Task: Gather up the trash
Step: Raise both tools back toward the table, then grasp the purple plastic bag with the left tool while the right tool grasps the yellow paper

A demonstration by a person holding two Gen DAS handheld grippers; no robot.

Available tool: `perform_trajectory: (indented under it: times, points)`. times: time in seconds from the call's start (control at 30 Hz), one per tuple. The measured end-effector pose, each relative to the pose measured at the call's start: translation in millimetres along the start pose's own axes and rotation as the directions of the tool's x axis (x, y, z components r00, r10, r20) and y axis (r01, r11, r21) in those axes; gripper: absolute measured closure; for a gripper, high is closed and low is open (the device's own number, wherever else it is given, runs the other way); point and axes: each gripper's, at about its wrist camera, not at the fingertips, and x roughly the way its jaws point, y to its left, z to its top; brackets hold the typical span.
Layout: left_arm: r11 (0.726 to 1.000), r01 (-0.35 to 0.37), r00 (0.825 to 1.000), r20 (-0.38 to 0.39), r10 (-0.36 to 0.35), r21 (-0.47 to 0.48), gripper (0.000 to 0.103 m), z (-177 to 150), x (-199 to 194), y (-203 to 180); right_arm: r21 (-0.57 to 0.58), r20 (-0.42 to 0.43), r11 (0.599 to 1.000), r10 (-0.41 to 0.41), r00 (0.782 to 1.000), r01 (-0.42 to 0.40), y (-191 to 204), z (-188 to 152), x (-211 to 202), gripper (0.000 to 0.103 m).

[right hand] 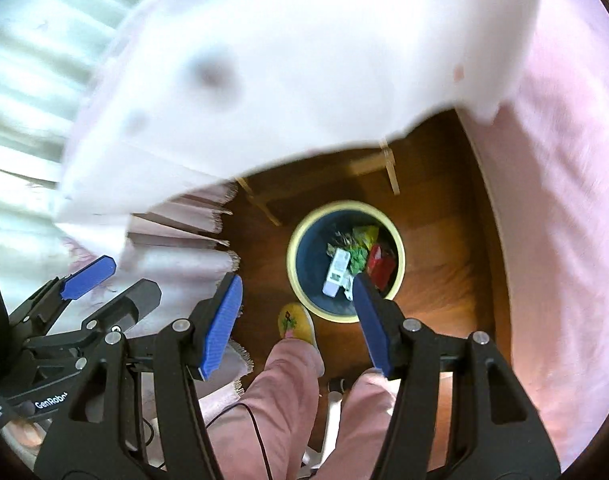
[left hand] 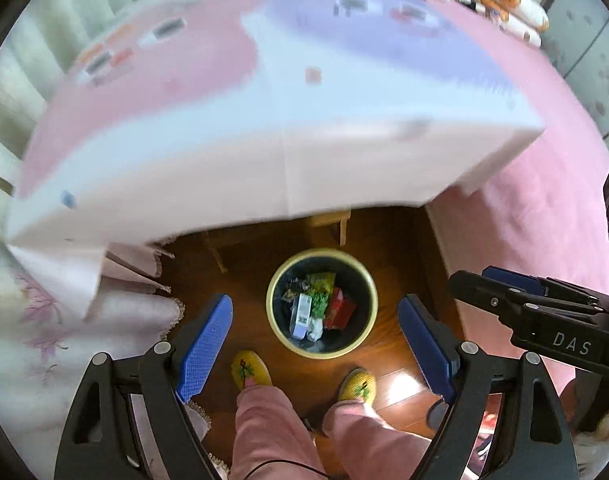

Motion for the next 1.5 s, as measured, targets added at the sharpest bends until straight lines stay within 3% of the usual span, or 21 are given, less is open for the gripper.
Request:
perform_trajectory:
  times: [0.3,0.67,0.9,1.2,1.33,1.5]
  points:
    - [0.999,-0.007,0.988,0.152,0.014,-0.045,0.017,56.9,-124.5,17.0,-0.13,0.105,0.992,0.017,0.994,-0.004,70.4,50.7,-105.1,0.046]
    - [0.999,-0.03,0.968,0.248,0.039,-0.039,0.017,162.7,-188.9,86.1,-0.163,0.222,0.985,-0.025,0.975,0.062,147.9,145.0,-145.5,0.046]
    - [0.998,-0.036,0.954,0.3,0.021,0.046,0.017,242.2,-204.0,114.3,-0.14,0.287,0.983,-0.071,0.955,0.115,176.8,199.2,-151.0,0.046]
    - [0.995,-0.05,0.939,0.344,0.017,0.088,0.016,334.1,-199.1,93.7,-0.126,0.297,0.977,-0.128,0.946,0.172,167.0,282.3,-149.3,0.046]
    - [0.997,-0.057,0.939,0.342,0.034,0.057,0.016,370.9,-183.6,79.5,-0.148,0.27,0.975,-0.122,0.955,0.167,147.1,333.3,-132.8,0.043]
    - [0.993,-0.115,0.945,0.307,0.11,-0.003,0.015,425.7,-141.1,52.3,-0.205,0.216,0.97,-0.084,0.973,0.129,120.7,404.1,-88.4,0.043]
